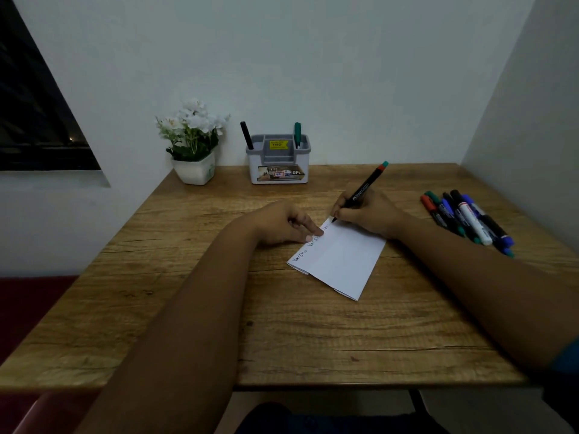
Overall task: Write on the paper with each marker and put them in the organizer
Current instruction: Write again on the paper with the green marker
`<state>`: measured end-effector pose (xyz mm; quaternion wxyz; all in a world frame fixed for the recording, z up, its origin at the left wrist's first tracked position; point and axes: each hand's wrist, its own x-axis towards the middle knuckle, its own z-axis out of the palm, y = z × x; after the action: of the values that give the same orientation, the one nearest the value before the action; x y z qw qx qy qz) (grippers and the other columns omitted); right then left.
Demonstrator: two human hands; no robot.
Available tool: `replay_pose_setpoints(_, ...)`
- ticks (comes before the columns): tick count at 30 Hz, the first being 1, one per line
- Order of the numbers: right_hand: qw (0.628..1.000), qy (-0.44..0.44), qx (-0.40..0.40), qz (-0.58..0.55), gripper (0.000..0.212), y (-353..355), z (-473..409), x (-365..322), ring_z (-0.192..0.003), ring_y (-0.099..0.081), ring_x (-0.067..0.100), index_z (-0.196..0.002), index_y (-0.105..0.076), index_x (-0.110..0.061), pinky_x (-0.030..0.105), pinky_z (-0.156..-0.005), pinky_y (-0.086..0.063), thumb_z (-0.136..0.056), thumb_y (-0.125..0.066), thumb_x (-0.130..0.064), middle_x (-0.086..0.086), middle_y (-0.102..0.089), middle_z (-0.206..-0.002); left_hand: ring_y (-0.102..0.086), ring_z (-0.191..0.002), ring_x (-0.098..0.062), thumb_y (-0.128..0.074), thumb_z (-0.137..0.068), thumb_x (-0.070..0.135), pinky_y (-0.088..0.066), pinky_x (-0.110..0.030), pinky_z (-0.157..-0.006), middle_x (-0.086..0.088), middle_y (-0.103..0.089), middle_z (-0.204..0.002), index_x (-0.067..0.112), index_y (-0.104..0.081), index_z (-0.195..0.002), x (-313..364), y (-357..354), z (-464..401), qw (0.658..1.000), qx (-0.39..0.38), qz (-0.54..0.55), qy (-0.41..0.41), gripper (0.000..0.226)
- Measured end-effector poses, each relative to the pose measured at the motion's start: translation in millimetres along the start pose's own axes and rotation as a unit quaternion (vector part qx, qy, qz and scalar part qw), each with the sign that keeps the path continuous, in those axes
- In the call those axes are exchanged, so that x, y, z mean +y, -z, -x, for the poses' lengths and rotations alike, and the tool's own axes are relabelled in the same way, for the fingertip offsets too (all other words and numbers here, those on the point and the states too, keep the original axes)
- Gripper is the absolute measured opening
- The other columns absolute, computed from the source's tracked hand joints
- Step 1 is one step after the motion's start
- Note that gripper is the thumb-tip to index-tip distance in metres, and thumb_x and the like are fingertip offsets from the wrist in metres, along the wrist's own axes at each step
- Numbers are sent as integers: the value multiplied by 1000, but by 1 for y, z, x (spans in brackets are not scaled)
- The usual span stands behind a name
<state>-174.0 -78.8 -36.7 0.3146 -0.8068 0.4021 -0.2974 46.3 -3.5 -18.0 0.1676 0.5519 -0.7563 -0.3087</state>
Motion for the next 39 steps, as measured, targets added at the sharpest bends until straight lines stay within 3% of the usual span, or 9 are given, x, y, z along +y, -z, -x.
replay_pose_setpoints(3, 1000, 3, 6, 7, 3, -1, 0, -1, -81, -64, -8, -84, -72, -12, 0, -68, -41, -82, -73, -15, -18, -72, -79, -52, -75, -3, -73, -84, 23, -40, -19, -68, 12, -64, -81, 34, -73, -106, 0, 0, 1, 1000, 0, 11, 4, 24)
replay_pose_setpoints(6, 1000, -5, 8, 8, 3, -1, 1, -2, -80, -65, -2, -82, -72, -11, 11, -74, -46, -83, -71, -13, -7, -73, -83, -53, -80, -7, -73, -84, 24, -43, -22, -72, 10, -64, -86, 35, -73, -106, 0, 0, 1, 1000, -1, 9, 3, 24)
replay_pose_setpoints(10, 979, -45, 80, -180, 5, 5, 3, -8, -71, -64, 8, -85, -66, -9, 22, -70, -54, -90, -65, -10, 4, -70, -80, -56, -89, -19, -73, -84, 26, -47, -33, -83, -2, -65, -97, 36, -71, -106, 1, 0, 2, 1000, 1, -5, -3, 25)
replay_pose_setpoints(14, 952, -57, 148, -260, 19, 10, 6, -19, -56, -54, 5, -94, -58, -15, 20, -57, -50, -89, -71, -28, -1, -58, -70, -53, -84, -13, -66, -88, 33, -40, -25, -67, 2, -54, -95, 33, -48, -122, 2, 1, 3, 994, 92, 59, 24, 38)
replay_pose_setpoints(17, 940, -64, 109, -316, 18, 12, 9, -28, -56, -54, 6, -88, -60, -16, 23, -60, -47, -94, -63, -33, 1, -58, -70, -52, -79, -13, -48, -98, 23, -40, -25, -63, -4, -59, -101, 24, -42, -117, 5, 4, 1, 963, 155, 211, 57, 20)
replay_pose_setpoints(21, 878, -93, 10, -470, 37, 14, 13, -38, -72, -67, 13, -100, -65, -13, 25, -66, -52, -102, -37, -36, 7, -70, -82, -55, -74, -8, -43, -102, 14, -43, -18, -64, 2, -69, -93, 14, -53, -114, 5, 3, 0, 950, 183, 253, 23, 16)
replay_pose_setpoints(25, 870, -97, 28, -483, 24, 8, 13, -44, -59, -59, 12, -88, -55, -15, 26, -63, -48, -101, -37, -25, 4, -65, -66, -57, -70, -5, -52, -98, 12, -45, -14, -61, 1, -71, -92, 12, -54, -111, 10, 0, 1, 939, 179, 292, -32, 14)
replay_pose_setpoints(30, 886, -93, 34, -453, 22, 4, 12, -42, -63, -62, 9, -87, -58, -18, 22, -64, -52, -101, -47, -30, 1, -67, -69, -57, -62, 7, -51, -98, 12, -43, -11, -58, 2, -69, -84, 15, -58, -106, 12, -1, 1, 938, 192, 284, -57, 11)
replay_pose_setpoints(39, 924, -31, 16, -382, 8, -11, 18, -49, -66, -60, 7, -88, -70, -13, 18, -64, -49, -90, -67, -20, 0, -66, -71, -50, -63, 7, -57, -96, 24, -38, -12, -59, 7, -58, -85, 9, -59, -105, 23, -13, -2, 942, 211, 254, -64, 17)
